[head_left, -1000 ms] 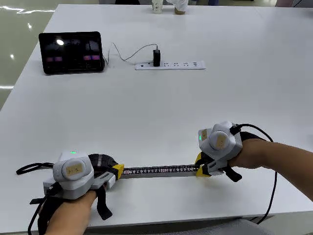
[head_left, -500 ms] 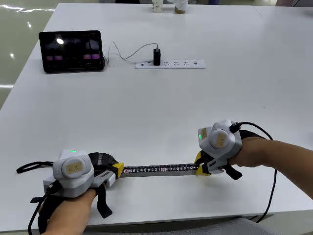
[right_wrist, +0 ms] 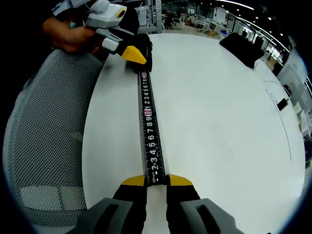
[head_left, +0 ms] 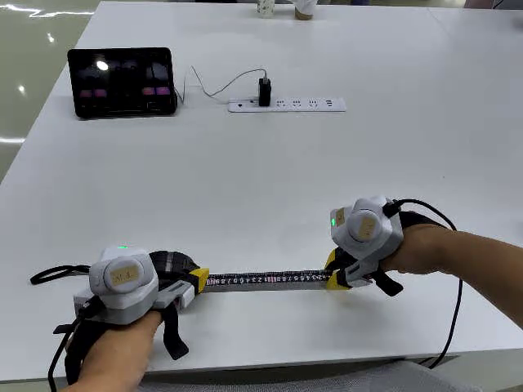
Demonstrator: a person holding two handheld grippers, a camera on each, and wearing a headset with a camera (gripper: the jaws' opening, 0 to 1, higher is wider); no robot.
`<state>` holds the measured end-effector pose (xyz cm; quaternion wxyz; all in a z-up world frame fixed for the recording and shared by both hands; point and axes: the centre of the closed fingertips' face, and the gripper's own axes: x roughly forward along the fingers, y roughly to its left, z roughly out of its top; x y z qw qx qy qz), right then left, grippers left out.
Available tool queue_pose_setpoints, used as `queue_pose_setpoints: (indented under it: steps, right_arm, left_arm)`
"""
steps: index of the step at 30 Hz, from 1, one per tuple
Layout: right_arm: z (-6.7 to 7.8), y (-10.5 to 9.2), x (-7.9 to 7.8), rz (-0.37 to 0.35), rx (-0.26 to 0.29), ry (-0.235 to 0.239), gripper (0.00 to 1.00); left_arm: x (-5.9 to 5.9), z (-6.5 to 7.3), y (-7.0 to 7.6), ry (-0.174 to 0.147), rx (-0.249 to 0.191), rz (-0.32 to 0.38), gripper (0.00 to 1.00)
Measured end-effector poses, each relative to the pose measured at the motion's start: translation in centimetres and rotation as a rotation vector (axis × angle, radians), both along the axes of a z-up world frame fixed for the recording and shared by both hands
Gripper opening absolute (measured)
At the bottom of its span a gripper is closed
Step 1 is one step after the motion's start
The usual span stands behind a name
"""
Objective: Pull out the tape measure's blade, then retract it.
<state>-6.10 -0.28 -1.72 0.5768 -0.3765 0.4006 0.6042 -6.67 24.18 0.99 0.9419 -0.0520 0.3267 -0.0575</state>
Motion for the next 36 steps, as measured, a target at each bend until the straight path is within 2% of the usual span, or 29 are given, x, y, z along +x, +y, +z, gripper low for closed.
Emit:
queue_pose_setpoints:
  steps: [19,28,36]
  right_arm:
    - [-0.11,0.46,0.07,-0.009,-0.021,0.010,0.11]
    - [-0.08,0.69,-0.04,-0.020,-0.023,0.020,0.11]
    - [-0.08,0.85,-0.03,0.003,-0.032,0.013,0.11]
  left_arm:
    - [0.04,-0.09,-0.09,0.000,0.009,-0.008,0.63]
    - [0.03,-0.08,-0.03,0.003,0.000,-0.006,0.63]
    - [0.02,-0.02,-0.06,0.001,0.008,-0.013,0.63]
